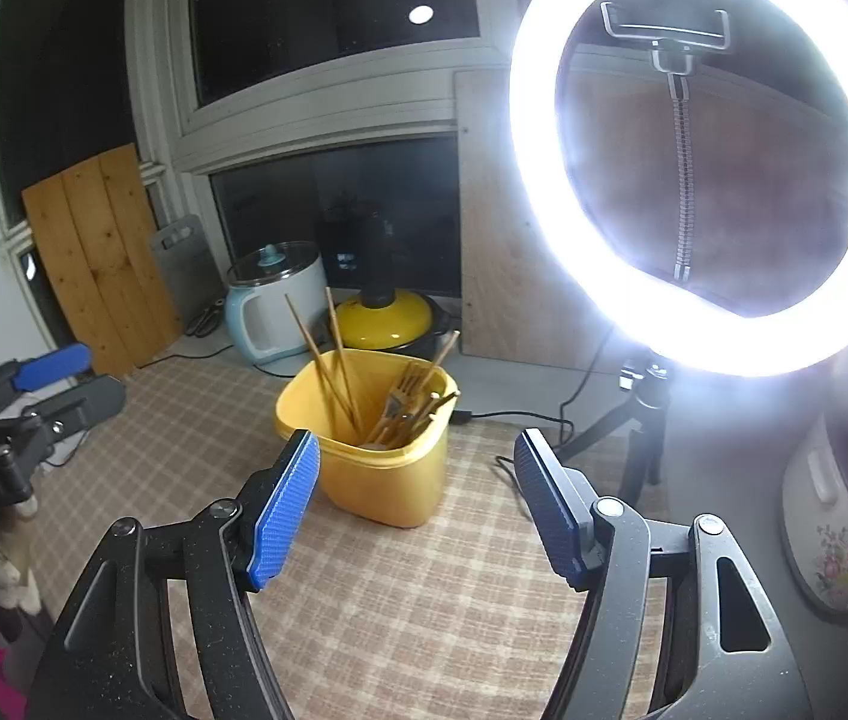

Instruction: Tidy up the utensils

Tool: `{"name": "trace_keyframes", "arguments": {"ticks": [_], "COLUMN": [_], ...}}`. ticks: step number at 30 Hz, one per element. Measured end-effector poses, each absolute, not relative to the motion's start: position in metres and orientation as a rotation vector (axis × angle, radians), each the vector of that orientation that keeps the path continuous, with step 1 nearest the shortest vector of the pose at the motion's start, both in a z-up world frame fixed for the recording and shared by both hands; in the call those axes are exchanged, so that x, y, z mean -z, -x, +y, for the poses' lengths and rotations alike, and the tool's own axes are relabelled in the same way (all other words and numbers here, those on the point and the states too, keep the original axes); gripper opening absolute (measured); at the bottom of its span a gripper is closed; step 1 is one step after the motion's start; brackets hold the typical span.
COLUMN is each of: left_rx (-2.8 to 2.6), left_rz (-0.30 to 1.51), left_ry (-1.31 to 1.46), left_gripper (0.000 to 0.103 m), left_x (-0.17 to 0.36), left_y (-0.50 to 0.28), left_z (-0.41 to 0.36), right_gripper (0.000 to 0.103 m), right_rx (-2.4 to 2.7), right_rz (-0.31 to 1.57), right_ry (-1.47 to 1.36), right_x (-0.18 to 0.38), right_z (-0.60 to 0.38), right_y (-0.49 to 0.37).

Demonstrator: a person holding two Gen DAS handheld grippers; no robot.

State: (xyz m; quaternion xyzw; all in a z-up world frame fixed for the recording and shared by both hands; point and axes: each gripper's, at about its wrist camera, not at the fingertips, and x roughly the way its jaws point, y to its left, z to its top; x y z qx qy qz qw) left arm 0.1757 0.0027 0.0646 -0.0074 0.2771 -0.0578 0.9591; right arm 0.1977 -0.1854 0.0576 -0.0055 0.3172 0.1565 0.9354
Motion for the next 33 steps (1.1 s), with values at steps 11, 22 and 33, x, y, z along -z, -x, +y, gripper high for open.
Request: {"name": "trace_keyframes", "arguments": {"ticks": [11, 22, 33], "left_rx": [0.048, 0.014, -0.018], "left_rz": [0.555, 0.564, 0.580], "left_ry": [-0.064, -0.081, -0.068], "left_gripper": [0.100, 0.101, 0.102], "left_x": [-0.061, -0.058, -0.056], "left_y": [-0.171, -0.168, -0.170], "left_z": [-0.005, -0.005, -0.001], "right_gripper": [0.079, 0.079, 0.079], "right_rx": [-0.289, -0.285, -0.293], "right_rz": [0.654, 0.667, 0.693], "right_ry": [-0.010, -0.024, -0.031], "right_x": [-0.053, -0.051, -0.044], "right_z": [-0.194, -0.198, -0.195], "right_y": [-0.188, -0.186, -0.189]}}
